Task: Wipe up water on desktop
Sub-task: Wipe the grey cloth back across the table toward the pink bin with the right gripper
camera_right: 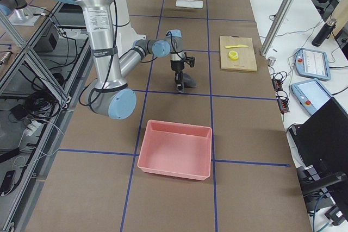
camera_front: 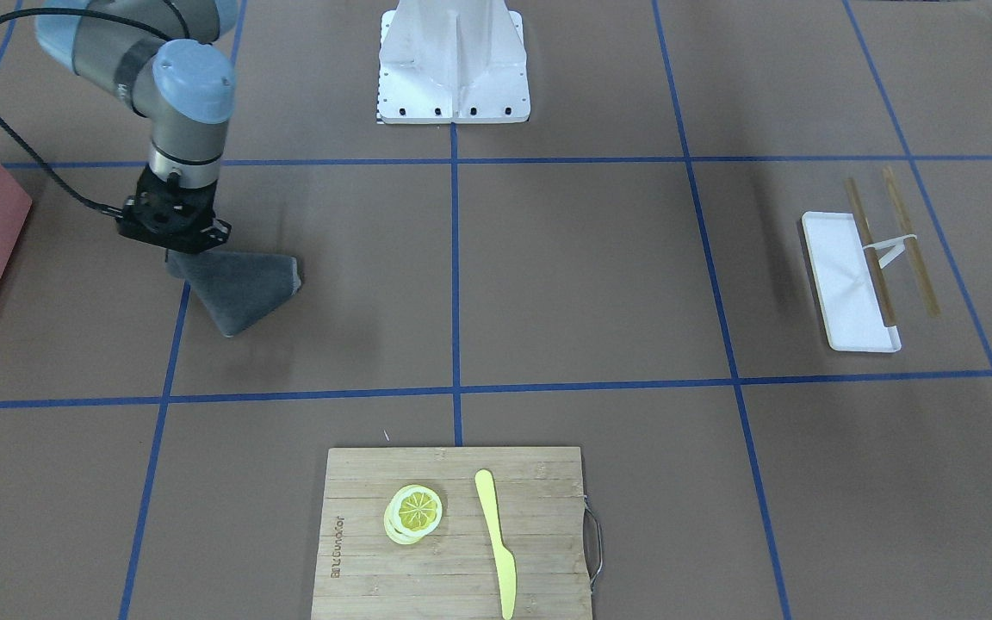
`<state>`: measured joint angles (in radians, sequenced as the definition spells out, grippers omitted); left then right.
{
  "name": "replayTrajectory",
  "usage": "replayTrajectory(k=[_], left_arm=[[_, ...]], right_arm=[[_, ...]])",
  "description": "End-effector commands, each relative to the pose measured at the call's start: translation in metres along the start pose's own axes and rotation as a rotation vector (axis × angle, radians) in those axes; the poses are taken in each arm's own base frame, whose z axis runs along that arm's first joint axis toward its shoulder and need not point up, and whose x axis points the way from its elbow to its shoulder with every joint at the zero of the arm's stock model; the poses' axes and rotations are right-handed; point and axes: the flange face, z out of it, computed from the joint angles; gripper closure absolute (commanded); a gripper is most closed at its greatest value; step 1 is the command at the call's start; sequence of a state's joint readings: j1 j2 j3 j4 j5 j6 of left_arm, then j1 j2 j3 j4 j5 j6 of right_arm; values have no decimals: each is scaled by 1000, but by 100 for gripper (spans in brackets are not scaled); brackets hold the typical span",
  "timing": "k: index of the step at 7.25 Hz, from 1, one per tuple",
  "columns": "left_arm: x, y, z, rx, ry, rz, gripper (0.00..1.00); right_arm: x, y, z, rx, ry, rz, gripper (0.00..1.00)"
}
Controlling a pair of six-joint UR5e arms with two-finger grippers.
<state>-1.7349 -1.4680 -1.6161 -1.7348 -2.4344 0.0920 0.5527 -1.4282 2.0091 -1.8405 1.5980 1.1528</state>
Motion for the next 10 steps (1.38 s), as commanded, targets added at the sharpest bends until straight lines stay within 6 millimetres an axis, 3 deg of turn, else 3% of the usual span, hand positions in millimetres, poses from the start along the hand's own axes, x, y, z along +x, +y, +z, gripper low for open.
replayTrajectory(k=[1, 2, 3, 4, 5, 7, 9, 10], left_arm=[[0, 0, 0, 1, 0, 1, 2], [0, 0, 0, 1, 0, 1, 2], [1, 0, -1, 1, 0, 1, 2], [1, 0, -1, 1, 0, 0, 2], [2, -1, -1, 1, 0, 1, 2], [2, -1, -1, 1, 0, 2, 2], [2, -1, -1, 0, 0, 1, 2], [2, -1, -1, 0, 0, 1, 2]], right_arm=[[41, 12, 14, -13, 51, -30, 100], [1, 2, -12, 6, -20, -20, 100], [-62, 23, -35, -18, -96, 79, 100], [-130, 16, -72, -16, -173, 165, 100], [-184, 23, -105, -32, -234, 261, 100], [-247, 20, -159, -38, -331, 341, 100], [-318, 11, -191, -5, -436, 448, 100], [-320, 15, -190, -8, -434, 466, 100]])
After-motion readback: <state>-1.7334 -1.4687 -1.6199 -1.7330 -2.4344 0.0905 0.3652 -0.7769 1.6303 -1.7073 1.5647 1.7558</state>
